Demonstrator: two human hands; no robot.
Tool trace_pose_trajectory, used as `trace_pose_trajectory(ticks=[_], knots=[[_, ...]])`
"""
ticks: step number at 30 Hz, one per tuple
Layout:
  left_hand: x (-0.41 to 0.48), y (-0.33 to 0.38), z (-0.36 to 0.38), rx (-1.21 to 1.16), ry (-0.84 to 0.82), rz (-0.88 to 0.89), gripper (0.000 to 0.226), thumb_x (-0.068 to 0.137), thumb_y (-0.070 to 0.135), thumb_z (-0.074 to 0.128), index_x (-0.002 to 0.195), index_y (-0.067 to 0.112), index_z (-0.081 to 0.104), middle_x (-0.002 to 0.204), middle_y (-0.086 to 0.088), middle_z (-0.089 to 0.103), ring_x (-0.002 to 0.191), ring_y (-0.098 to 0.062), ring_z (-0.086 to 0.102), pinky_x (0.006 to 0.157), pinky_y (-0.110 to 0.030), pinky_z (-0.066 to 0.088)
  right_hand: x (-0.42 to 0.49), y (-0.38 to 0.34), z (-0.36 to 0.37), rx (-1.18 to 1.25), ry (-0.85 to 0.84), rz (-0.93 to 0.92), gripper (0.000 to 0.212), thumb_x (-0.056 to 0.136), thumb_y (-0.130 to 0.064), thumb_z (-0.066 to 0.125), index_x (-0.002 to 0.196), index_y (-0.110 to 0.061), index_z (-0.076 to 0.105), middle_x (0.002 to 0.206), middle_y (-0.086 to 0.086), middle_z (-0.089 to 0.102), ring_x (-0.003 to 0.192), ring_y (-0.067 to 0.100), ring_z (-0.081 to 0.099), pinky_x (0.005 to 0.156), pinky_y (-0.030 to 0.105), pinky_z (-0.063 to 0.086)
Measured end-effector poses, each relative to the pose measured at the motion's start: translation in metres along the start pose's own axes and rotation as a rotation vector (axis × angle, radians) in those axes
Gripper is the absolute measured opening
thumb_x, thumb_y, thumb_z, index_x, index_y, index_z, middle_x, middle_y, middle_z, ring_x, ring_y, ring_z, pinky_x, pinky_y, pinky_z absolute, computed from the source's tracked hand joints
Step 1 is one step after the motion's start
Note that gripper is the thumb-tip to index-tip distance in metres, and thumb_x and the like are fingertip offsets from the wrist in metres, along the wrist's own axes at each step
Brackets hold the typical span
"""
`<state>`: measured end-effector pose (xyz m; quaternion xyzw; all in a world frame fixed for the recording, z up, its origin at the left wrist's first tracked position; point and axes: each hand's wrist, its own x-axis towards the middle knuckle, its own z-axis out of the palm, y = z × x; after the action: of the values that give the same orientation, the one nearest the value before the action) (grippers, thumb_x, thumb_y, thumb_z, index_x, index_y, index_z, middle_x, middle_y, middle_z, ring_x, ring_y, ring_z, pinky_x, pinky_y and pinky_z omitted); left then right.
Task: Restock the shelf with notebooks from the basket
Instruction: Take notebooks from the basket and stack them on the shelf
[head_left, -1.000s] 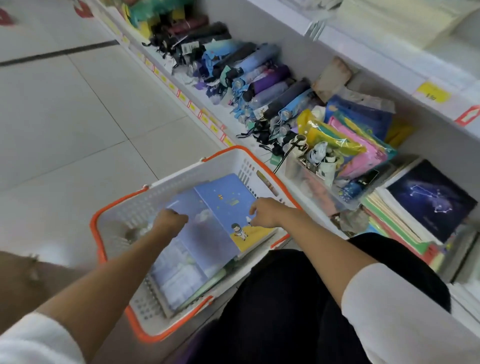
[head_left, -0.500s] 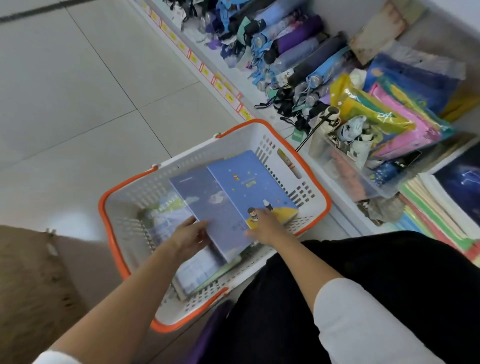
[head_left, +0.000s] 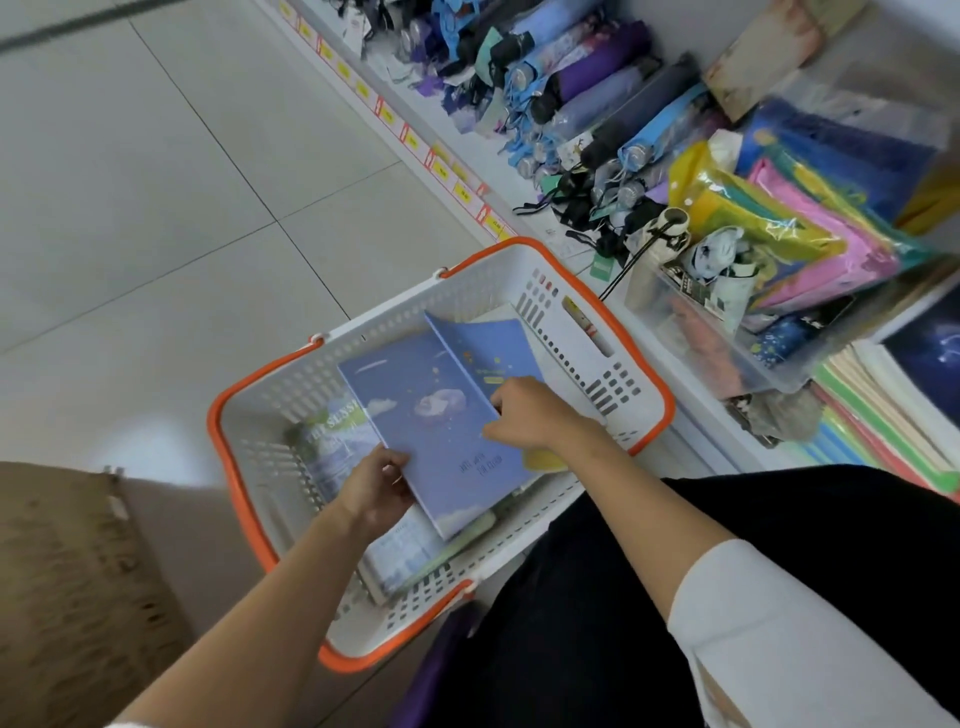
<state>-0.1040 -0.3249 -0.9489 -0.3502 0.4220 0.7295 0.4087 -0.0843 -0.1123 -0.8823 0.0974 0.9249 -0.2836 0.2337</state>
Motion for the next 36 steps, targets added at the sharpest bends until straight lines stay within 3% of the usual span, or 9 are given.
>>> trace_pose_trajectory(ticks=[5, 8, 10, 11, 13, 15, 23, 29, 36], knots=[[-0.004, 0.004, 0.007, 0.005, -0.122, -0.092, 0.076, 0.073, 0.072, 0.058, 0.121, 0.015, 0.059, 0.121, -0.011, 0.063, 0.118, -0.035, 0.058, 0.101, -0.053, 0.044, -0.023, -0.038, 0.047, -0.029, -0.179, -0.029, 0.025, 0.076, -0.016, 0.062, 0.058, -0.002, 0.051, 0.056, 0.018, 0.048, 0.054, 0.029, 0.038, 0.051, 0.031, 0.021], [-0.006, 0.000, 0.021, 0.220, 0.046, -0.009, 0.047, 0.092, 0.037, 0.061, 0.130, 0.011, 0.052, 0.135, -0.014, 0.055, 0.108, -0.033, 0.060, 0.091, -0.048, 0.049, -0.030, -0.029, 0.047, 0.179, -0.335, 0.125, 0.039, 0.087, -0.022, 0.053, 0.110, 0.009, 0.060, 0.121, 0.034, 0.052, 0.095, 0.050, 0.053, 0.080, 0.050, 0.050], [-0.004, -0.002, 0.029, 0.236, 0.163, 0.107, 0.030, 0.095, 0.006, 0.058, 0.124, 0.005, 0.054, 0.129, -0.019, 0.058, 0.089, -0.030, 0.061, 0.080, -0.043, 0.048, -0.033, -0.020, 0.035, 0.324, -0.290, 0.189, 0.039, 0.090, -0.030, 0.056, 0.102, 0.006, 0.063, 0.117, 0.033, 0.052, 0.104, 0.048, 0.052, 0.108, 0.055, 0.028], [-0.006, -0.001, 0.034, 0.209, 0.125, 0.121, 0.032, 0.095, 0.000, 0.055, 0.127, 0.002, 0.053, 0.127, -0.020, 0.058, 0.091, -0.032, 0.061, 0.081, -0.044, 0.049, -0.033, -0.015, 0.027, 0.364, -0.222, 0.198, 0.035, 0.091, -0.031, 0.058, 0.100, 0.002, 0.064, 0.113, 0.029, 0.055, 0.104, 0.043, 0.054, 0.100, 0.044, 0.008], [-0.010, 0.003, 0.039, 0.191, 0.004, 0.134, 0.037, 0.095, -0.004, 0.051, 0.132, 0.001, 0.050, 0.128, -0.021, 0.057, 0.104, -0.037, 0.059, 0.087, -0.048, 0.047, -0.034, -0.004, 0.012, 0.432, -0.080, 0.230, 0.044, 0.093, -0.034, 0.059, 0.130, -0.009, 0.056, 0.142, 0.013, 0.046, 0.129, 0.030, 0.045, 0.103, 0.047, 0.040], [-0.022, 0.010, 0.043, 0.207, -0.073, 0.145, 0.038, 0.095, -0.004, 0.051, 0.132, 0.002, 0.050, 0.130, -0.020, 0.057, 0.106, -0.037, 0.061, 0.084, -0.047, 0.049, -0.041, 0.005, -0.001, 0.505, 0.042, 0.268, 0.061, 0.095, -0.037, 0.056, 0.148, -0.016, 0.035, 0.157, 0.003, 0.027, 0.142, 0.024, 0.030, 0.111, 0.042, 0.033], [-0.060, 0.027, 0.065, 0.236, -0.333, 0.112, 0.035, 0.097, 0.007, 0.049, 0.132, 0.007, 0.054, 0.124, -0.014, 0.065, 0.099, -0.028, 0.070, 0.078, -0.044, 0.059, -0.072, 0.039, -0.058, 0.830, 0.211, 0.424, 0.043, 0.094, -0.027, 0.059, 0.133, -0.010, 0.055, 0.140, 0.004, 0.050, 0.108, 0.021, 0.055, 0.092, 0.039, 0.042], [-0.094, 0.029, 0.135, 0.428, -0.230, 0.225, 0.026, 0.096, 0.006, 0.044, 0.120, 0.007, 0.055, 0.109, -0.013, 0.068, 0.067, -0.027, 0.072, 0.055, -0.040, 0.059, -0.116, 0.045, -0.093, 0.941, 0.277, 0.267, 0.043, 0.095, 0.002, 0.050, 0.136, -0.011, 0.053, 0.140, 0.006, 0.053, 0.125, 0.026, 0.052, 0.108, 0.041, 0.040], [-0.137, 0.013, 0.209, 0.473, -0.120, 0.541, 0.035, 0.091, 0.002, 0.060, 0.125, -0.003, 0.054, 0.124, -0.021, 0.061, 0.106, -0.041, 0.062, 0.087, -0.049, 0.051, -0.175, 0.054, -0.136, 1.023, 0.479, 0.212, 0.063, 0.089, 0.005, 0.059, 0.146, -0.013, 0.040, 0.148, 0.005, 0.044, 0.127, 0.029, 0.051, 0.105, 0.040, 0.044]])
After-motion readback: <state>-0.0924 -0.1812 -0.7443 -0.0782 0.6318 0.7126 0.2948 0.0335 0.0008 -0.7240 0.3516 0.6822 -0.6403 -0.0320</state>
